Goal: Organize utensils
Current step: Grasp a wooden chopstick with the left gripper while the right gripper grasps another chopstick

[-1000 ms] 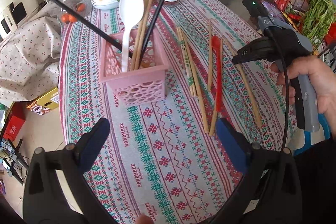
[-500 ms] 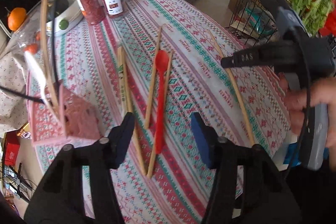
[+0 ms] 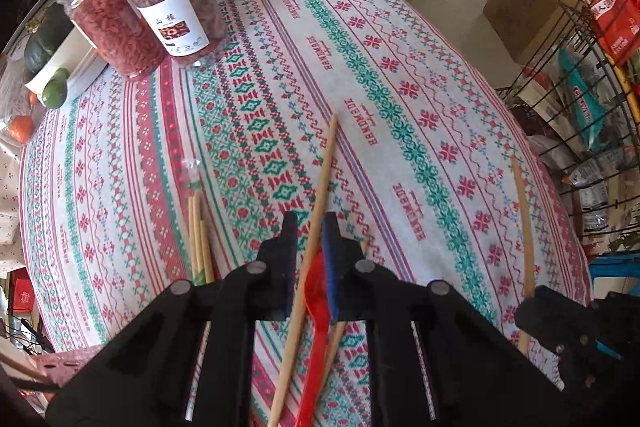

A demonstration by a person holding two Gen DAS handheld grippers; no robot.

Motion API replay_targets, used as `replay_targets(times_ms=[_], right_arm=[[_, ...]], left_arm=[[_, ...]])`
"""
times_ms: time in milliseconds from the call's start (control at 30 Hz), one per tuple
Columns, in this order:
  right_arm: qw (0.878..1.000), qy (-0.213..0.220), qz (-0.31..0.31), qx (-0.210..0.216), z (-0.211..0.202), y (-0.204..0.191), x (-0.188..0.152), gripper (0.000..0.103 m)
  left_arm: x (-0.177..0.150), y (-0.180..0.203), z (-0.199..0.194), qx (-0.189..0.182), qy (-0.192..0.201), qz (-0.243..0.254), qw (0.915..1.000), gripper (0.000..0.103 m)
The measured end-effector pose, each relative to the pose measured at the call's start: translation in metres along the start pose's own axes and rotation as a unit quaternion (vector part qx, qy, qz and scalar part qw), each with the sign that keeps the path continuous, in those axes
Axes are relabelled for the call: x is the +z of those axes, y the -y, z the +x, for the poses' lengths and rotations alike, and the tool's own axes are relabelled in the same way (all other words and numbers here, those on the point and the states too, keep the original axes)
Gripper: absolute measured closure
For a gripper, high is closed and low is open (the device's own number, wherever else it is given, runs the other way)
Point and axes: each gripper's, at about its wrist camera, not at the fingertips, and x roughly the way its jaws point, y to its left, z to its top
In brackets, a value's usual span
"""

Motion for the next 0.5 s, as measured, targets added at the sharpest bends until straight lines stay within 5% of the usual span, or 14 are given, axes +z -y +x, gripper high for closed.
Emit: replay_targets(times_ms=[300, 500], right_arm=[[1.000, 0.002, 0.009, 0.008, -0.003, 0.008, 0.001, 0.097], [1.000, 0.022, 0.001, 0.019, -0.012, 0.000, -0.002, 0.097]], left_arm=[[0.010, 0.000, 0.022, 0.000, -0.044, -0.011, 0.9990, 0.094], [-0.012, 0.001, -0.013, -0.008, 0.007, -0.002, 0.9999, 0.096]])
